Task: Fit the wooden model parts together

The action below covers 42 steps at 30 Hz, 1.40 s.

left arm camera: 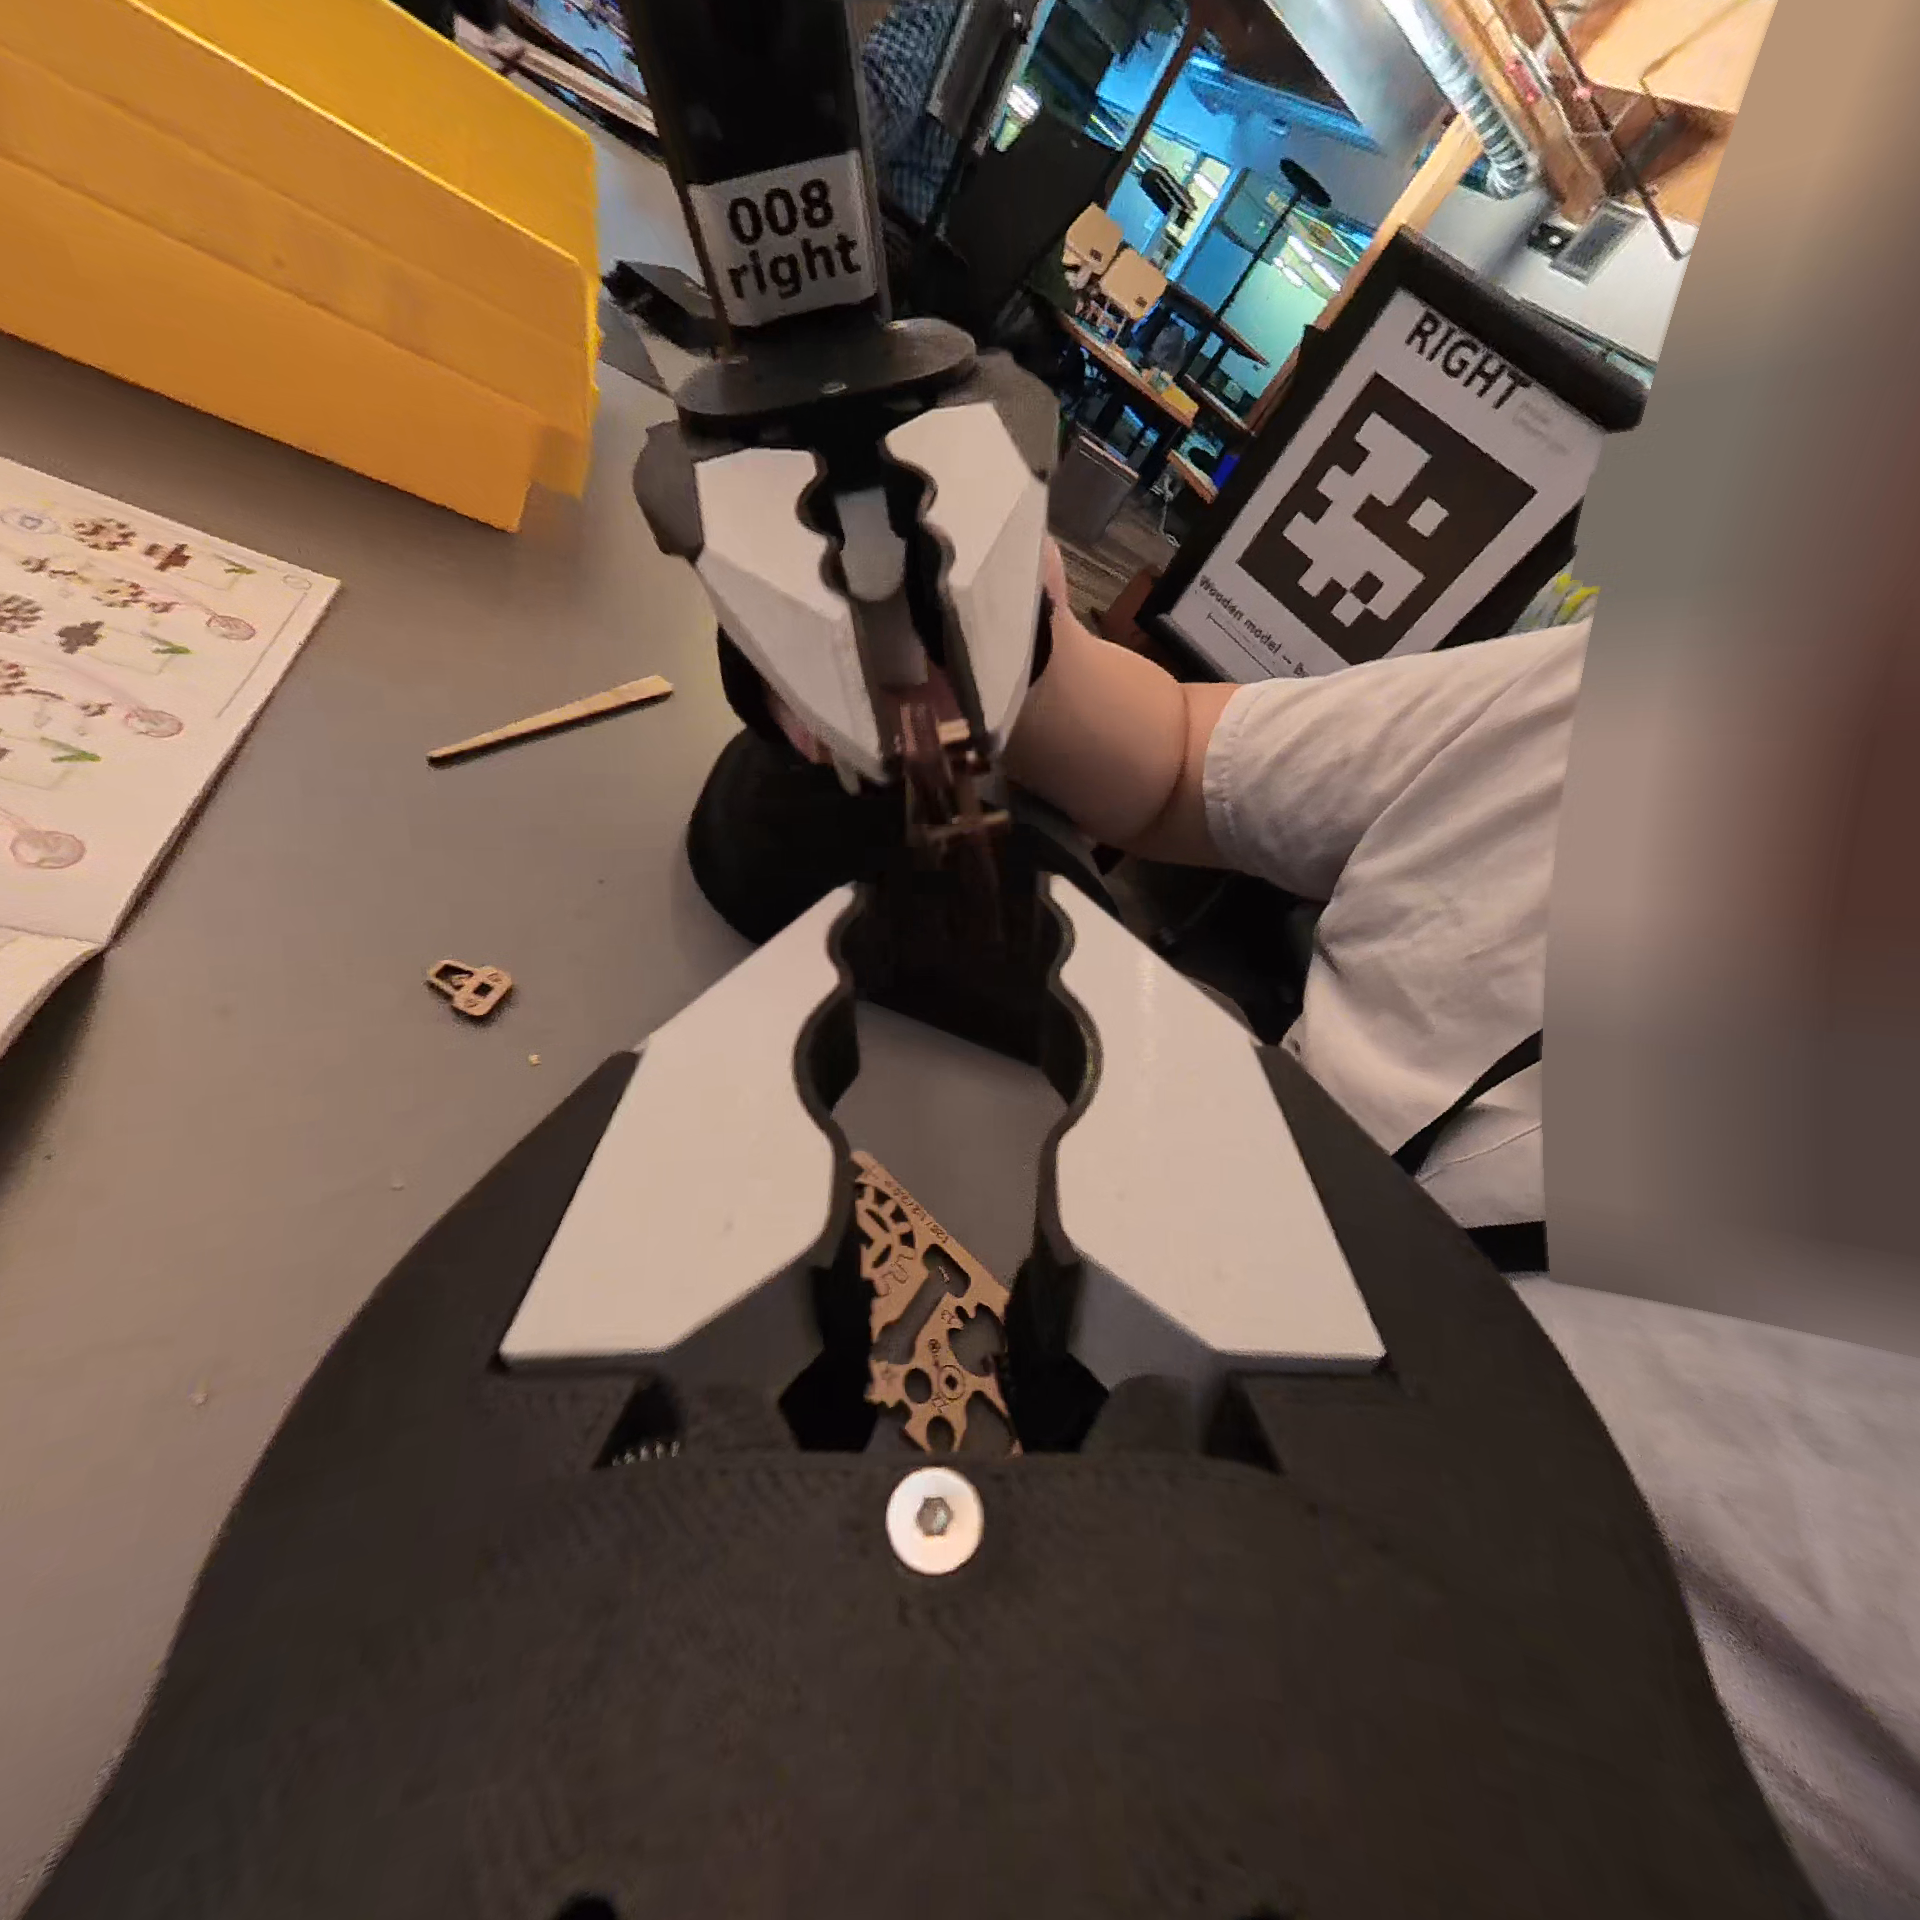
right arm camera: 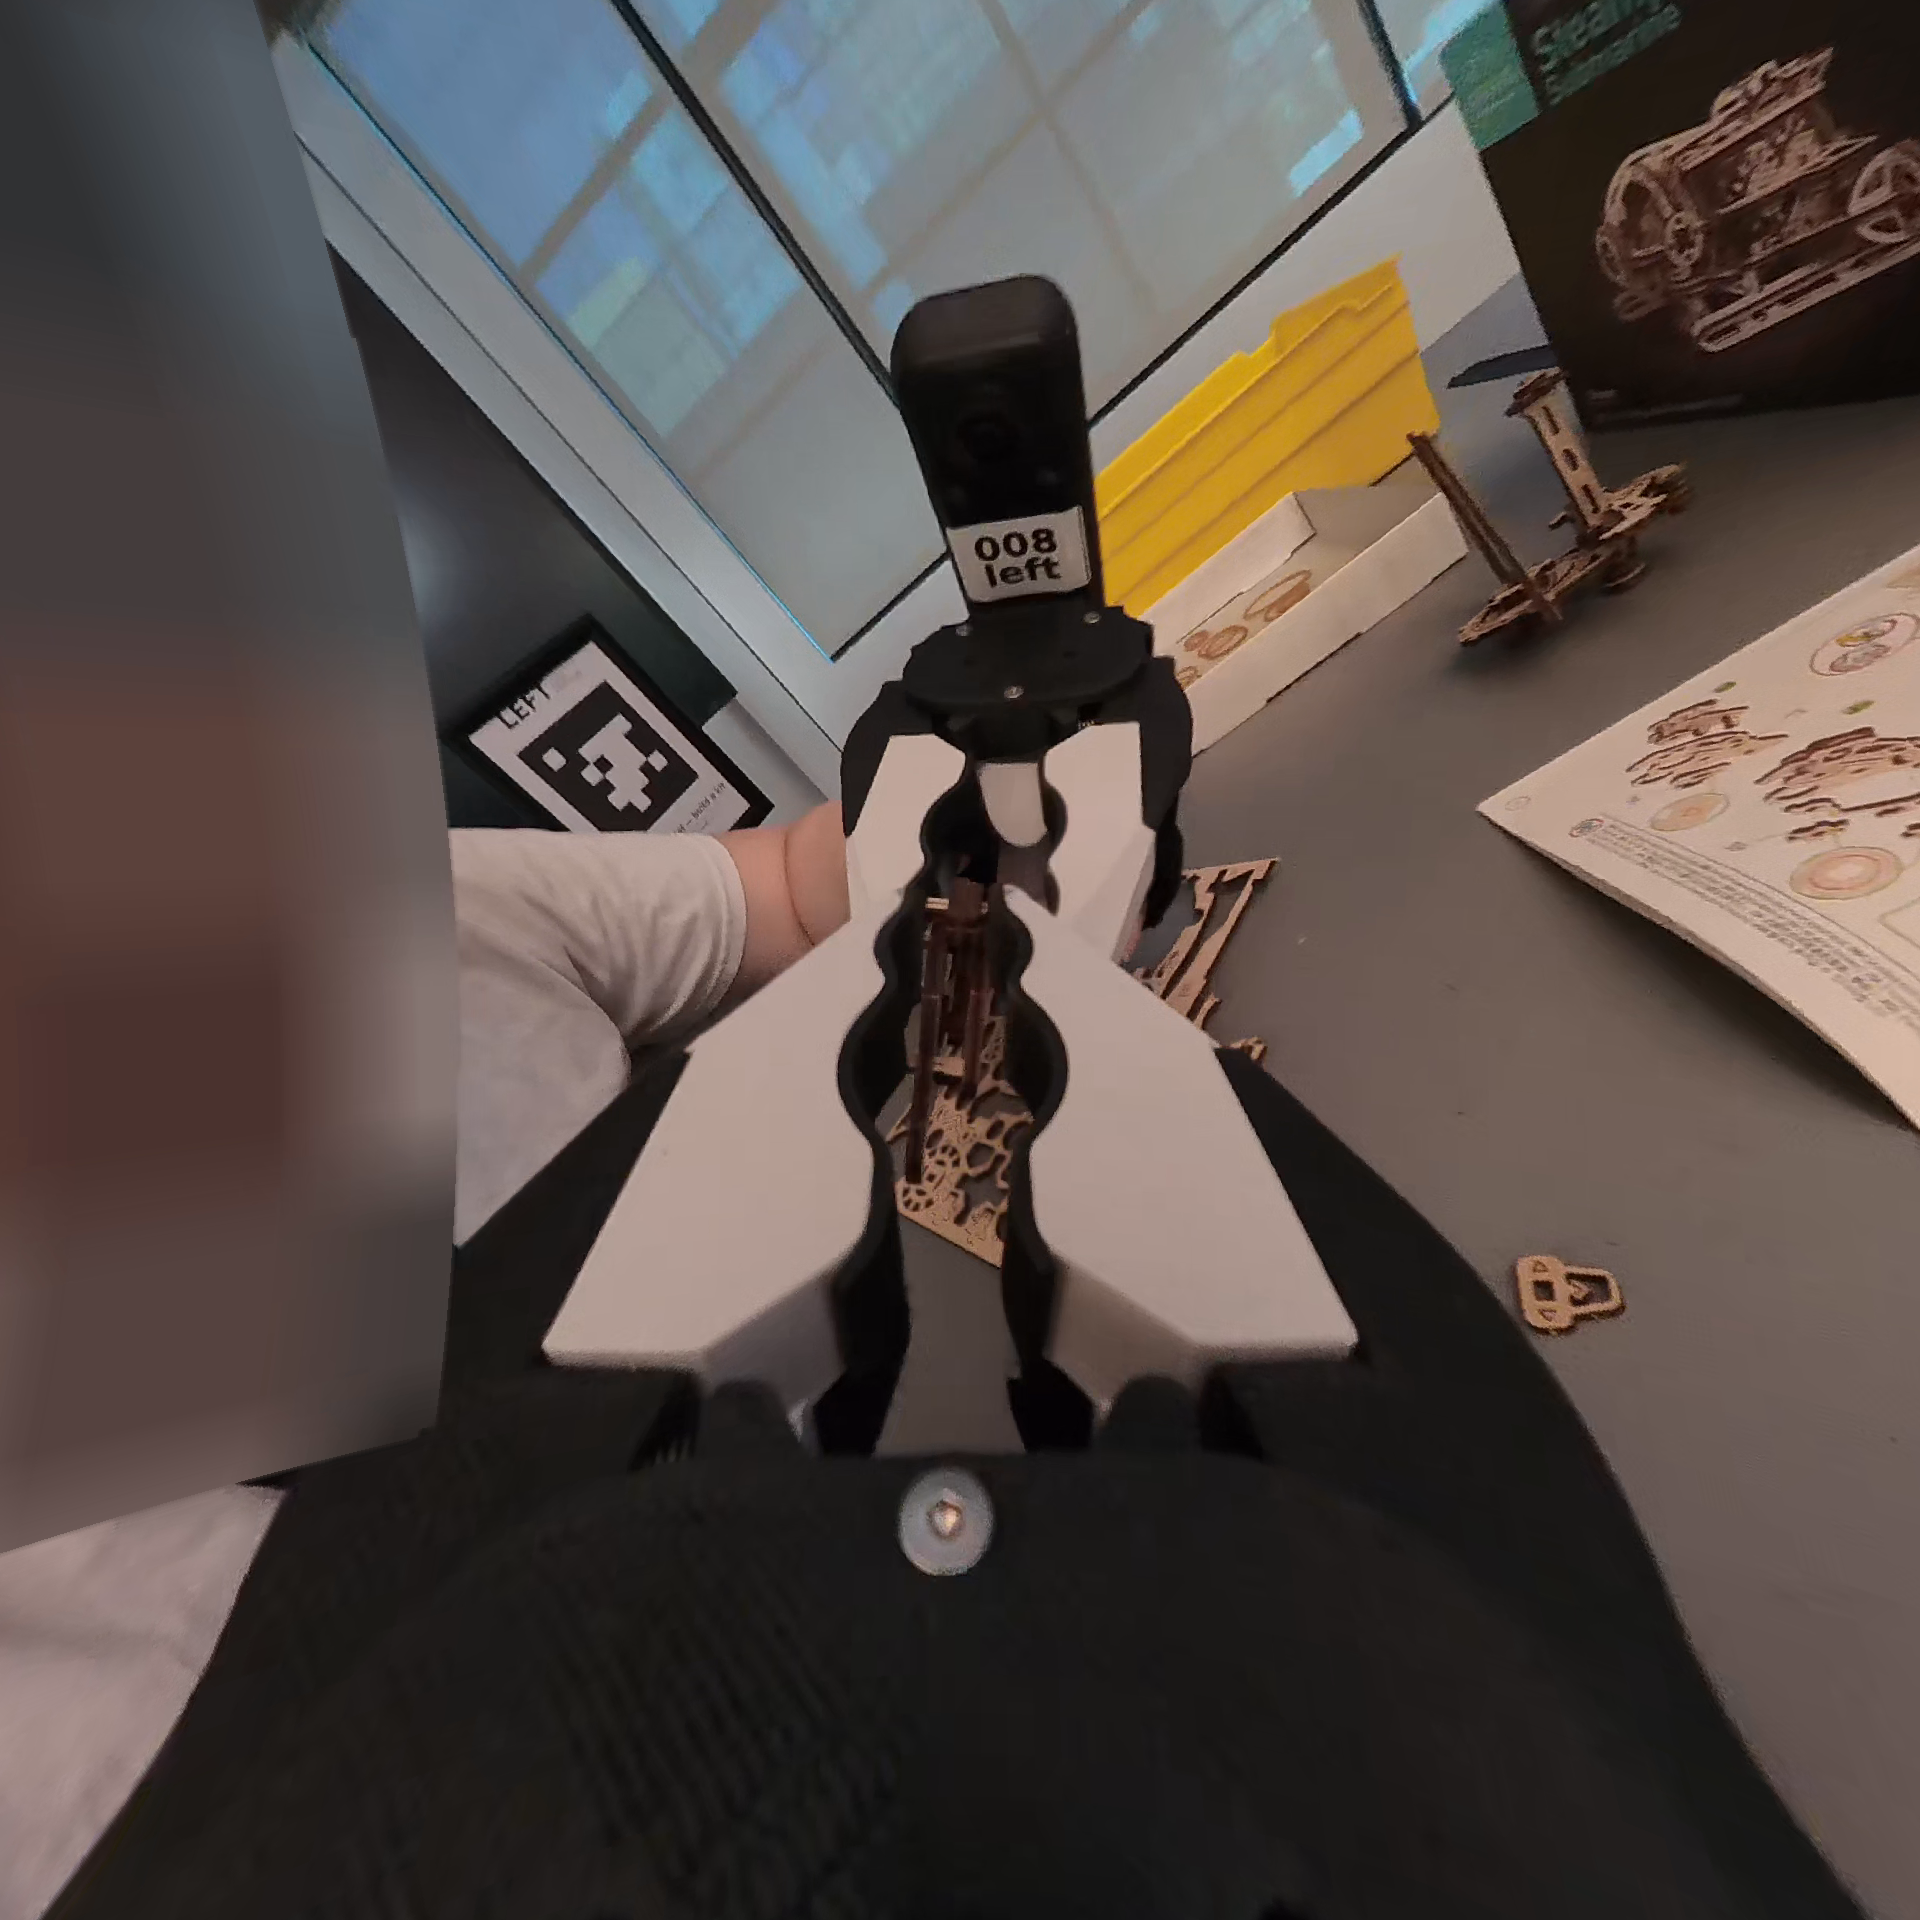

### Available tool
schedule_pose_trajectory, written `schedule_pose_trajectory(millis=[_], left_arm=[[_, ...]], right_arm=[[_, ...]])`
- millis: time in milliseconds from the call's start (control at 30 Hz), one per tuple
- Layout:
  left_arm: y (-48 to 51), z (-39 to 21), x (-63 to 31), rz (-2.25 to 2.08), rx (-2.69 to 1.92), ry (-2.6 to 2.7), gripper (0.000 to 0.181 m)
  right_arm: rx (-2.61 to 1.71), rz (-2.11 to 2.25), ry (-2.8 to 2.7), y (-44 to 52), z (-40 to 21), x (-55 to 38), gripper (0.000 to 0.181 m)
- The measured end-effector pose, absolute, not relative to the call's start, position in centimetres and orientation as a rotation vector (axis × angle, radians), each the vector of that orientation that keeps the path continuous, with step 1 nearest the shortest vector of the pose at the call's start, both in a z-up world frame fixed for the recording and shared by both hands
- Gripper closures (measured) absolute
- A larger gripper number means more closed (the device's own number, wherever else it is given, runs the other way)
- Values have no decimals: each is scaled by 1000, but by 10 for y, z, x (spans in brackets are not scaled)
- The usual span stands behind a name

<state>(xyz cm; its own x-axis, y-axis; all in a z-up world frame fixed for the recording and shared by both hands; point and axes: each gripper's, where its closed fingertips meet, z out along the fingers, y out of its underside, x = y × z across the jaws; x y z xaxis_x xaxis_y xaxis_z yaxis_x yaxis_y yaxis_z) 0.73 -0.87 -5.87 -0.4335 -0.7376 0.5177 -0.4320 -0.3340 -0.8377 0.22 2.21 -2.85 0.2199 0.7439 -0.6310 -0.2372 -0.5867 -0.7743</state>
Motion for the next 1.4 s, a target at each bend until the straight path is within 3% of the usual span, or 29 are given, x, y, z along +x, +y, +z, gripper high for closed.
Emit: schedule_pose_trajectory(millis=[133,267,467,567,1400], left_arm=[[9,-56,8,-1775,-1529,1575,143],[19,-39,3,-1802,-1468,1491,171],[12,-46,5,-1826,-1516,1525,169],[9,-48,6,-1833,-1515,1542,180],[11,-48,8,-1907,-1587,1489,181]], right_arm=[[-1670,1447,-472,26,-28,10,172],[-1666,1411,-477,27,-27,12,172],[-1676,1389,-491,28,-30,9,172],[-1680,1398,-490,28,-32,8,172],[-1673,1452,-475,29,-33,10,172]])
